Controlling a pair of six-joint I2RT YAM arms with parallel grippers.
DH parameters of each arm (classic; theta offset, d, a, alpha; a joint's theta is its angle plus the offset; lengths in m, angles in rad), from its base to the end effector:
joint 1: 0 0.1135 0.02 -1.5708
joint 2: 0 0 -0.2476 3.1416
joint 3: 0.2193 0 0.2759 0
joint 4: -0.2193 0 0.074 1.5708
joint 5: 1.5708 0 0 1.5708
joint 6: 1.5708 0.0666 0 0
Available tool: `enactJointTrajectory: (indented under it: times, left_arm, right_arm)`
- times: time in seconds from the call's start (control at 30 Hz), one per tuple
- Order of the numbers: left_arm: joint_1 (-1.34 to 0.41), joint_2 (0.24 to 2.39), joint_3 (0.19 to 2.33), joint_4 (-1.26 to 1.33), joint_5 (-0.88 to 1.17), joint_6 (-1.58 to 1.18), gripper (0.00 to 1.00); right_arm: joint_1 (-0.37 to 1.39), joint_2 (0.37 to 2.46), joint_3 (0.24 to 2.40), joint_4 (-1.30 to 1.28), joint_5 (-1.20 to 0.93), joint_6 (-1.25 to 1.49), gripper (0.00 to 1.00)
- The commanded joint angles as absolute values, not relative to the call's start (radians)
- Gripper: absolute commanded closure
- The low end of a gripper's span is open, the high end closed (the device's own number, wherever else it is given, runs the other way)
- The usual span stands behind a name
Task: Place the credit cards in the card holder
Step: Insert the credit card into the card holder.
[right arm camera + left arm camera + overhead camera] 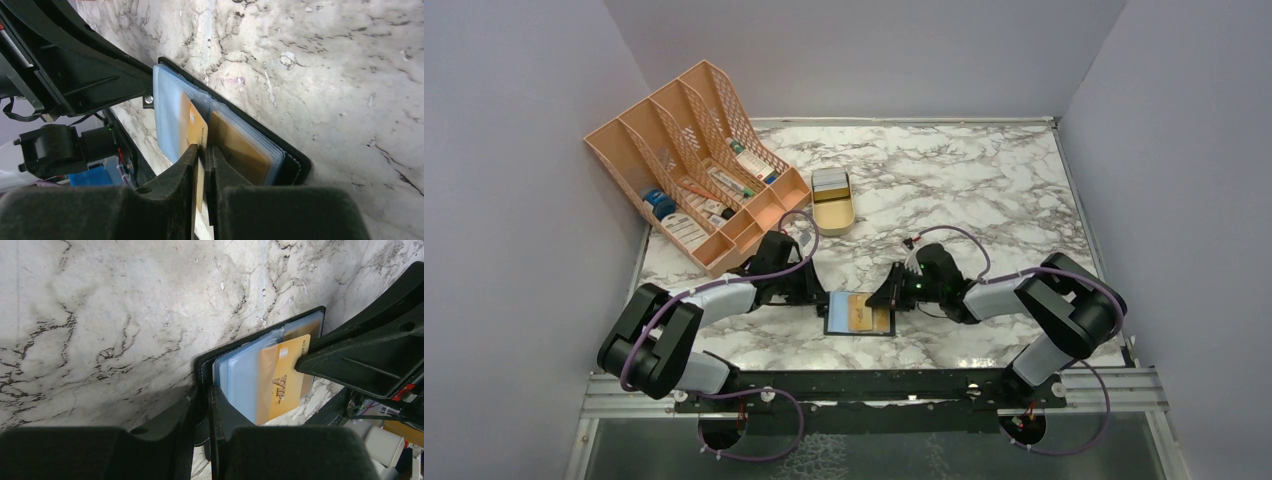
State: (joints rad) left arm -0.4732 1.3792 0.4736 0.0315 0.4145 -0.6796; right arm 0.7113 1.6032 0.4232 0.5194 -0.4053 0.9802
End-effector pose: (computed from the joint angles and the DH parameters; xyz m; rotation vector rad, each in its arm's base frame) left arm 0.2307 -0.1482 0.0782 -0.0705 2.6134 -0.9755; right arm 0.2047 0.2111 0.0519 0.0870 2.5387 1.2701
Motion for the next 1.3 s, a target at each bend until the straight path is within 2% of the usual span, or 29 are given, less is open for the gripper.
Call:
enactJointTrajectory:
  times: [0.0,0.17,0.43,0.7,1.27]
  left_arm:
    - [-0.476,1.387,0.447,0.005,0.411,-0.679,0.82]
    - [-0.476,1.363,0.447,-0.013,0.393,-0.692,0.82]
    - [-0.476,1.293,0.455,-0.059,0.369,-0.696,0.78]
    - [-0.476,1.225,0.447,-0.113,0.345,-0.701,0.69]
    - [-0.477,1.220,0.391,-0.046,0.395,-0.747,0.68]
  right_arm:
    - [0.712,1.598,0.465,0.439,-0.430,0.932,0.84]
    - [0.712,1.499,0.508,0.205,-0.340,0.877,0.68]
    - [0.717,1.444,0.513,0.115,-0.359,0.867,0.55]
    - [0.734,1.437,0.496,0.146,-0.366,0.898,0.52]
    - [0.770,1.532,0.533,0.183,-0.391,0.937,0.52]
